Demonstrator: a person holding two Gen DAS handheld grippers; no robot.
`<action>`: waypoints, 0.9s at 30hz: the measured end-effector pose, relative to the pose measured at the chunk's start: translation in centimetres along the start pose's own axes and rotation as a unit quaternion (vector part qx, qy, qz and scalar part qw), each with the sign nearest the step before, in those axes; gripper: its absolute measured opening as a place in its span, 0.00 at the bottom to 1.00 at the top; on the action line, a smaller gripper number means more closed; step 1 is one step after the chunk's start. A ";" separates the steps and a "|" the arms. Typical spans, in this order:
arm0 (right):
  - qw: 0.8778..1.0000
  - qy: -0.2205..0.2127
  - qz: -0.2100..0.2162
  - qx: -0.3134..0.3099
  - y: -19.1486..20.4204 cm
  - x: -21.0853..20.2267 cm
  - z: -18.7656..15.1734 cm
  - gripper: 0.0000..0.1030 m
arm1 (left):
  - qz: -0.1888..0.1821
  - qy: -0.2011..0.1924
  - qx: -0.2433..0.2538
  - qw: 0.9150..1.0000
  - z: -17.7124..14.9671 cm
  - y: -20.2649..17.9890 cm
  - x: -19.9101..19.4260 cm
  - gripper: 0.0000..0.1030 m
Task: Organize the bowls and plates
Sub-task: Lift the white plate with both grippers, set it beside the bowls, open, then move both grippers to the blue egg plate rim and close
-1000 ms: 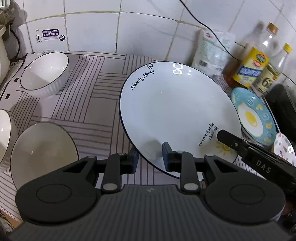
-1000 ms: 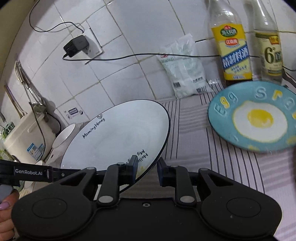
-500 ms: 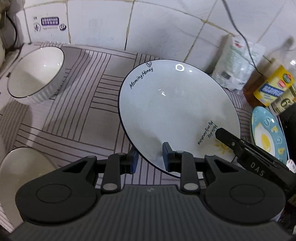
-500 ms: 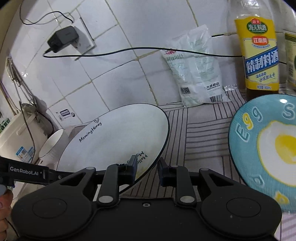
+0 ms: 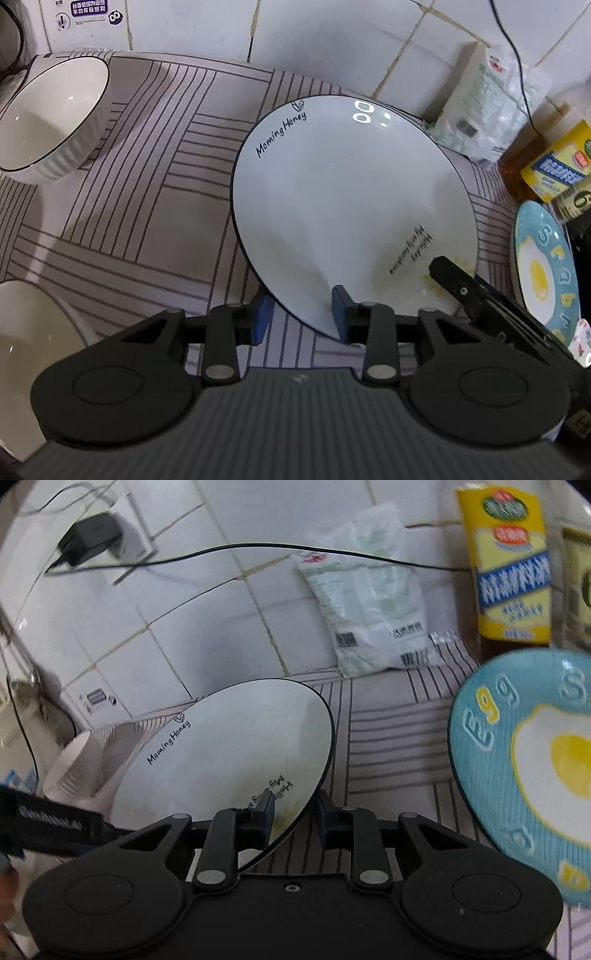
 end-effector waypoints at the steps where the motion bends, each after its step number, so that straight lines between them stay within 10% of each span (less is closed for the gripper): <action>1: 1.000 -0.004 0.000 0.006 -0.1 -0.6 -0.1 0.28 | 0.003 -0.002 -0.001 1.000 -0.1 0.0 -0.5 0.39; 27: 0.987 -0.132 -0.078 -0.056 -3.2 -19.7 1.9 0.58 | -0.025 -0.081 0.124 0.989 -4.5 -9.9 -10.6 0.71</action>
Point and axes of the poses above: each gripper's, at about its wrist camera, not at the fingertips, and x roughly the way its jaws point, y to its left, z to its top, the point moved 10 cm from there along x, roughly the way its jaws point, and after that the axes turned 1 degree about x, right-handed, at the moved point
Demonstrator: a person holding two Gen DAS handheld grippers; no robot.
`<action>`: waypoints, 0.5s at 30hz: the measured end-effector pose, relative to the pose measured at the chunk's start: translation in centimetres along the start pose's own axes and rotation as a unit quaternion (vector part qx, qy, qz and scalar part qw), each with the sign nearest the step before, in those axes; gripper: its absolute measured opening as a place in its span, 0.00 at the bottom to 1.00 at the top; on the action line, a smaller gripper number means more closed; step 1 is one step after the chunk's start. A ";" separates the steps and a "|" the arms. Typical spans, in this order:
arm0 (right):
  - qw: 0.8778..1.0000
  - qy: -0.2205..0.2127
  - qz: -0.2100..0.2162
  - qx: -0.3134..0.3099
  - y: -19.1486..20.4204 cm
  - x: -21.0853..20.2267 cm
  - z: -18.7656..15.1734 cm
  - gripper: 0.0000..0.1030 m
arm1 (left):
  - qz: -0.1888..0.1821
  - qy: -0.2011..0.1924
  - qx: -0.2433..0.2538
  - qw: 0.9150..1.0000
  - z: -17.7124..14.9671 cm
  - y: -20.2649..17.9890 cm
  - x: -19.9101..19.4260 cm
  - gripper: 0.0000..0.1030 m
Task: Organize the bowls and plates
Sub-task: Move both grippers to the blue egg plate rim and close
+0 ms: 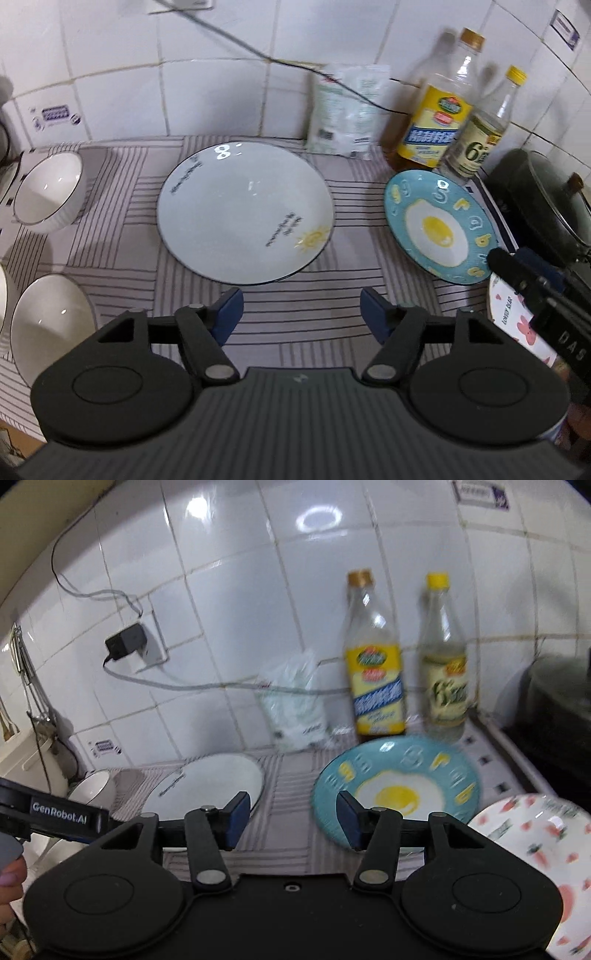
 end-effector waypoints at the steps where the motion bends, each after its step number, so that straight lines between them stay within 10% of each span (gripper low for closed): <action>1: 1.000 -0.007 -0.006 -0.002 -0.6 -0.2 0.3 0.58 | 0.001 -0.003 0.003 1.000 0.2 -0.5 0.0 0.72; 15: 0.993 0.009 -0.119 -0.011 -12.1 4.1 -0.3 0.60 | -0.043 -0.032 0.045 0.998 1.4 -8.6 8.5 0.87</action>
Point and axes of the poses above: each gripper's, at about its wrist camera, not at the fingertips, and x roughly the way its jaws point, y to its left, z to its top, the point moved 10 cm from there along x, roughly the way its jaws point, and after that the axes turned 1 degree about x, right-handed, at the moved point
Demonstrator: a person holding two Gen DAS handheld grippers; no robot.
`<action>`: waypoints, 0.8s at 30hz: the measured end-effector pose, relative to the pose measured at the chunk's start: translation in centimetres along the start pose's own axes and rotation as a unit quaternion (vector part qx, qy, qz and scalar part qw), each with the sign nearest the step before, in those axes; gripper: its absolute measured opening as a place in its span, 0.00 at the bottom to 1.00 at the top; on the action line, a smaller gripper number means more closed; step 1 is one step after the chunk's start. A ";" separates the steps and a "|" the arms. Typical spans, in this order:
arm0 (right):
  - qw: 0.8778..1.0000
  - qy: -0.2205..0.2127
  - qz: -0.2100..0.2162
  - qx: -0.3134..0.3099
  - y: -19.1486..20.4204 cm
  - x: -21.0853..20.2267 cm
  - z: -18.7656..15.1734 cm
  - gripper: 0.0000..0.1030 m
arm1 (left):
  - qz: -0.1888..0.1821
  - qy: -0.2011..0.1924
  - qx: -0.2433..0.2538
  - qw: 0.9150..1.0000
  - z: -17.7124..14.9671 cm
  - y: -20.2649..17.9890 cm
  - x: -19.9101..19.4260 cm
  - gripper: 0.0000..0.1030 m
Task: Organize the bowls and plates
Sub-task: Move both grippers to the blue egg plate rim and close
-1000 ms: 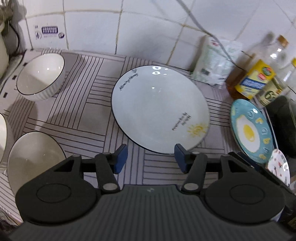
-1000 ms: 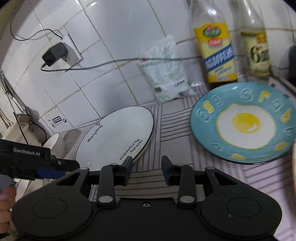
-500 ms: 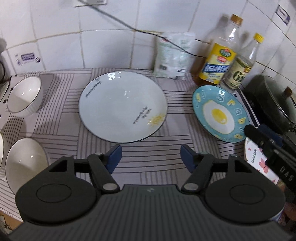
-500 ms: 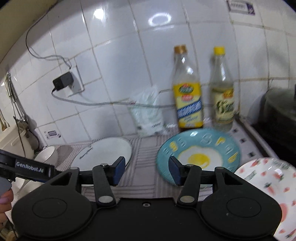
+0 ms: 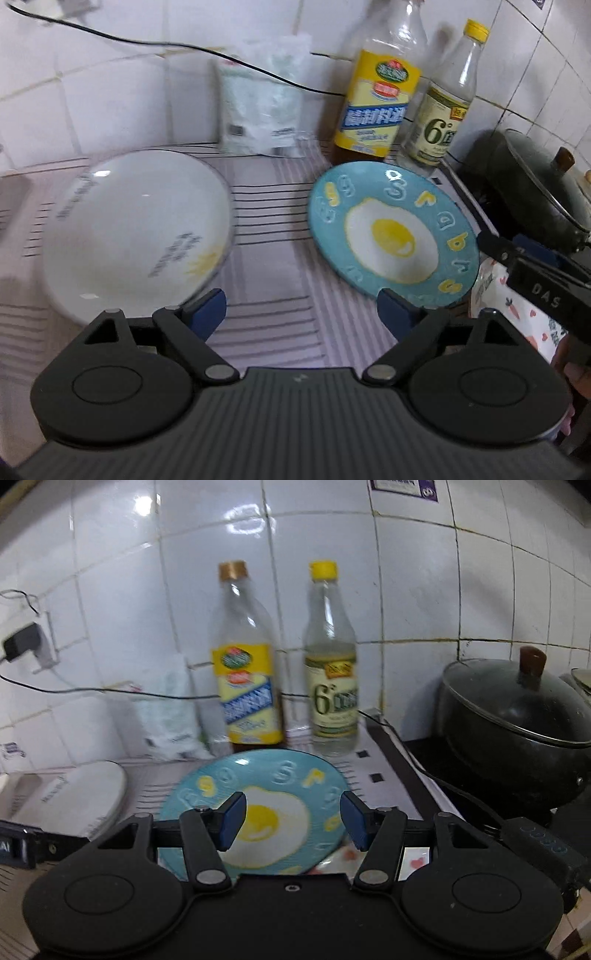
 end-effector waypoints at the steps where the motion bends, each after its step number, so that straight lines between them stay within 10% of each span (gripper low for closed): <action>1: 1.000 0.006 -0.009 -0.002 -0.5 0.5 -0.1 0.60 | -0.002 -0.001 0.001 1.000 0.0 -0.2 0.9 0.87; 19: 0.998 0.065 -0.013 -0.010 -2.9 7.5 -1.6 0.49 | 0.003 0.072 -0.019 0.997 1.4 -0.6 8.4 0.86; 24: 0.997 0.076 0.006 -0.014 -2.8 8.8 -2.0 0.40 | -0.009 0.071 -0.017 0.997 1.8 -1.1 8.8 0.63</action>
Point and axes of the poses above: each gripper's, at about its wrist camera, not at the fingertips, and x roughly the way its jaws point, y to its left, z to its top, the point moved 10 cm from there along x, roughly the way its jaws point, and after that the axes turned 1 degree about x, right-handed, at the moved point
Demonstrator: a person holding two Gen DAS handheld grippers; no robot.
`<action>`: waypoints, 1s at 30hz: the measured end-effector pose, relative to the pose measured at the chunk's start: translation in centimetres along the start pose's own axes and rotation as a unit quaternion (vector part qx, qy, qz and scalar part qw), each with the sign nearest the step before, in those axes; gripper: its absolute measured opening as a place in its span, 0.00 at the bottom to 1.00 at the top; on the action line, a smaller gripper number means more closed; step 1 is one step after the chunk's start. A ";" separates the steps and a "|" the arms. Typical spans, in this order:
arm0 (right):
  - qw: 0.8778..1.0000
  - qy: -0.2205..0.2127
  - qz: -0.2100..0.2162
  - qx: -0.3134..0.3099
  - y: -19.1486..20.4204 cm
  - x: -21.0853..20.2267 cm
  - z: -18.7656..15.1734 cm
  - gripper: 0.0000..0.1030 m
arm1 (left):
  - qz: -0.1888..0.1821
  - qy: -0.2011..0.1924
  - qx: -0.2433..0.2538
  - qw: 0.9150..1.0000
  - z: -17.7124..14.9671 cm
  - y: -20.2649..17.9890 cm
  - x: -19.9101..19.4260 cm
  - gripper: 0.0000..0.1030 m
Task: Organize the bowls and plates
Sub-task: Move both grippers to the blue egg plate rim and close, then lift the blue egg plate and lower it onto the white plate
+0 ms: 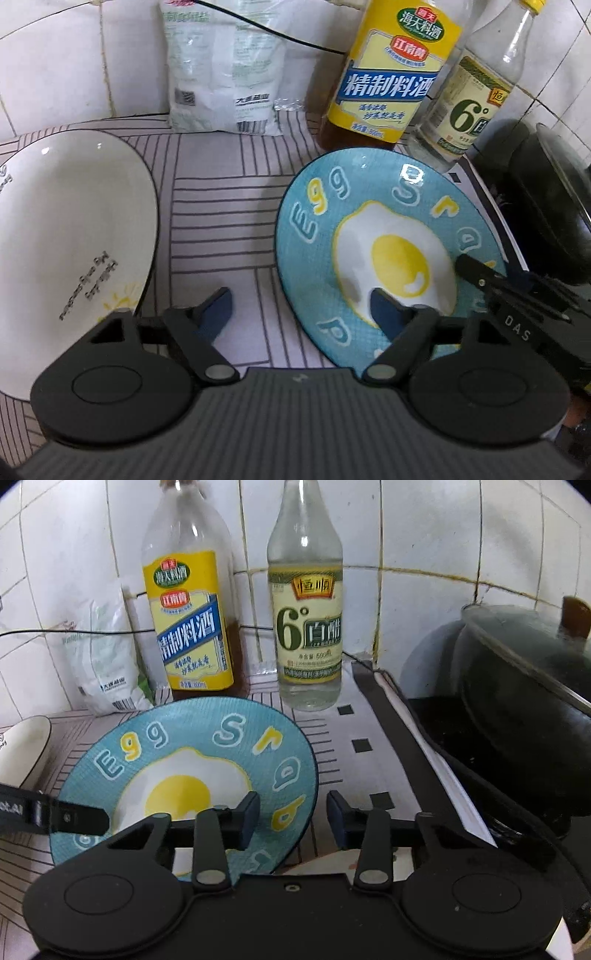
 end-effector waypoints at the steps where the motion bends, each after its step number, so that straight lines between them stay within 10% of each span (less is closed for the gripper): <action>1: 1.000 0.003 0.011 0.009 0.0 0.2 0.0 0.37 | 0.004 0.000 0.007 1.000 0.1 -0.1 0.1 0.58; 7: 0.999 0.008 0.037 0.017 0.0 1.1 0.2 0.36 | 0.006 -0.012 0.032 0.999 0.4 -0.7 0.5 0.32; 30: 0.992 0.013 0.115 0.054 3.5 -3.0 -0.2 0.21 | 0.035 -0.024 0.026 0.999 0.5 3.5 -5.0 0.31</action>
Point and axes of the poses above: each gripper's, at about its wrist camera, not at the fingertips, and x roughly the way its jaws point, y to its left, z to its top, the point moved 10 cm from there along x, roughly the way its jaws point, and after that the axes turned 1 degree about x, right-handed, at the moved point
